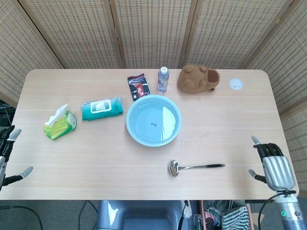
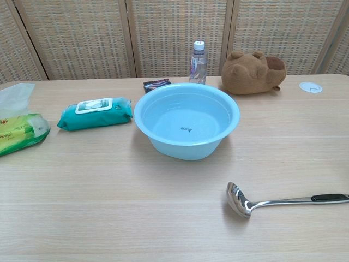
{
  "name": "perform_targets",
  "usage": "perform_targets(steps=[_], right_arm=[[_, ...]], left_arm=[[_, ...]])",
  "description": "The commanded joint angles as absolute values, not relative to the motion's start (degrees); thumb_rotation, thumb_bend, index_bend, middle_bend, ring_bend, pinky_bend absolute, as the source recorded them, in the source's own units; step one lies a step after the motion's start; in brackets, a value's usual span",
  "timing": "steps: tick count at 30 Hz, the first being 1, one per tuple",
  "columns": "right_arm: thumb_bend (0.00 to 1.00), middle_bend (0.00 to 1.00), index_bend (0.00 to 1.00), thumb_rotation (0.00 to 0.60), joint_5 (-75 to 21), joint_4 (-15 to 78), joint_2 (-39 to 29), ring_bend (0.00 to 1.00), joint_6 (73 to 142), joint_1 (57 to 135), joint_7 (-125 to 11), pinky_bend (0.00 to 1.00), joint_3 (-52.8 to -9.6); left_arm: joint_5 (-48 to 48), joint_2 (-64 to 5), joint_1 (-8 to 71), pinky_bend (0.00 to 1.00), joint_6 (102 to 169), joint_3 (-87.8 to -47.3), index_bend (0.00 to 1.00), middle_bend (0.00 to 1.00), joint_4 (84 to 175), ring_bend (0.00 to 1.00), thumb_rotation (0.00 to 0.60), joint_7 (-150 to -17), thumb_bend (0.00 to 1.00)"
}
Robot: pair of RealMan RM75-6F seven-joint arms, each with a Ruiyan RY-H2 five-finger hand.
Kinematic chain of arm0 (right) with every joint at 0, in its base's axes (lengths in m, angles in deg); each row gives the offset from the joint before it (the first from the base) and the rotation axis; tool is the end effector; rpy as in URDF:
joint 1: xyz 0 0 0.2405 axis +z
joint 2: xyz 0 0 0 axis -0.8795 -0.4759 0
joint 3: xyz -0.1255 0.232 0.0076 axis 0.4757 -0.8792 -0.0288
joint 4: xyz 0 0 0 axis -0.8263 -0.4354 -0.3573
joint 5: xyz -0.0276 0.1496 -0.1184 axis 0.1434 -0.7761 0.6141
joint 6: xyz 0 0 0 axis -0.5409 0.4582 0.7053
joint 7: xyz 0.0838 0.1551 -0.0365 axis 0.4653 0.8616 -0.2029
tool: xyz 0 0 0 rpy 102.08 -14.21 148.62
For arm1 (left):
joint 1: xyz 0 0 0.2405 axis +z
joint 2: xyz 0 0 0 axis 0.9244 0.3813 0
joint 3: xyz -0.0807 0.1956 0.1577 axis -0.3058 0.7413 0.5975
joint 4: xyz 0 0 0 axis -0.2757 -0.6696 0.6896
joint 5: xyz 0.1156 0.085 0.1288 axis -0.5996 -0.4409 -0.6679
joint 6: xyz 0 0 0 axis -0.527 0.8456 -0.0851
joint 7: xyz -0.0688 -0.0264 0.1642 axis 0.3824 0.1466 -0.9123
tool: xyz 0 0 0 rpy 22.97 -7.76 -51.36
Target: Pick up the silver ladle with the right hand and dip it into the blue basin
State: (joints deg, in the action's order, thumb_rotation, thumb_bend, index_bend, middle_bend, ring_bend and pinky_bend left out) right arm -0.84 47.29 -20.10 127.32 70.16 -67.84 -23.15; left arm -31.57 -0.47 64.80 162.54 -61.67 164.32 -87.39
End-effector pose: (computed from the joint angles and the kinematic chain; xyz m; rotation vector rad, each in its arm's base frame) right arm -0.2921 -0.2331 0.1490 1.5213 -0.7568 0.8652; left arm -0.2524 0.1993 0.2200 -1.4182 -0.8022 -1.0053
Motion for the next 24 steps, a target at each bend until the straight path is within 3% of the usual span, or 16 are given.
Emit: perform_targets(steps=[1,5,9,15,24], right_arm=[[0.00,0.90,0.00,0.600,0.63,45.98,-17.42,0.82,116.60,77.35,-70.94,0.98,-23.54],[0.00,0.96,0.02,0.600,-3.33,45.81,-15.08,0.88,108.31,81.14,-78.19,1.00,-24.05],[0.00,0.97,0.18,0.600,-8.40,46.69,-13.27,0.90,101.44,83.97,-81.75,1.00,-24.36],[0.00,0.98,0.41,0.600,-12.16,45.84,-10.11,0.91,98.92,85.40,-83.89,1.00,-24.59],[0.14,0.99,0.48,0.600,-13.43,38.00,-3.00,0.91,100.28,86.05,-84.32,1.00,-24.29]], left_arm=[[-30.04,-1.06,63.99,0.00,161.39,-62.35,0.00,0.00,163.83,0.00,0.600,-87.38,0.00],[-28.33,-1.37,63.60,0.00,160.57,-62.83,0.00,0.00,164.36,0.00,0.600,-88.71,0.00],[-26.89,-1.82,63.29,0.00,159.98,-63.24,0.00,0.00,164.65,0.00,0.600,-89.96,0.00],[-24.60,-2.29,62.43,0.00,158.30,-63.82,0.00,0.00,164.97,0.00,0.600,-91.64,0.00],[-22.17,-3.00,61.30,0.00,156.80,-64.60,0.00,0.00,165.04,0.00,0.600,-93.63,0.00]])
